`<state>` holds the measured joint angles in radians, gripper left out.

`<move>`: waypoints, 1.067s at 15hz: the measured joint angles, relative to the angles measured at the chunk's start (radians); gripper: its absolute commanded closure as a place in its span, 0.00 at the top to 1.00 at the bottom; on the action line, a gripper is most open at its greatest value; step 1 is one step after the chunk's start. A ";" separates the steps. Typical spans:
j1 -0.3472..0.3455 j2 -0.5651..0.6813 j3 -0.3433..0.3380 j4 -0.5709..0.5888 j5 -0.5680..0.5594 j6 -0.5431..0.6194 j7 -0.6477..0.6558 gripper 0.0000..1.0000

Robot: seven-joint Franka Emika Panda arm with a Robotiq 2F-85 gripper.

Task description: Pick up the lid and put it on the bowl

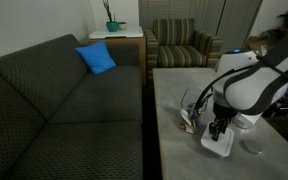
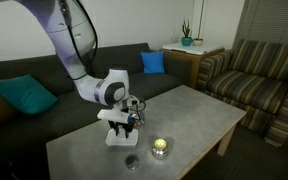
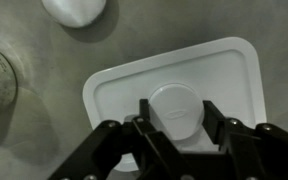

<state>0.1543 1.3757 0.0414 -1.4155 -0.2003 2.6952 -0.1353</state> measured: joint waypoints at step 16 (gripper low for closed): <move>0.260 -0.323 -0.296 -0.443 -0.014 0.365 0.161 0.29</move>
<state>0.4140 1.0526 -0.2547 -1.8588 -0.2140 3.0603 0.0253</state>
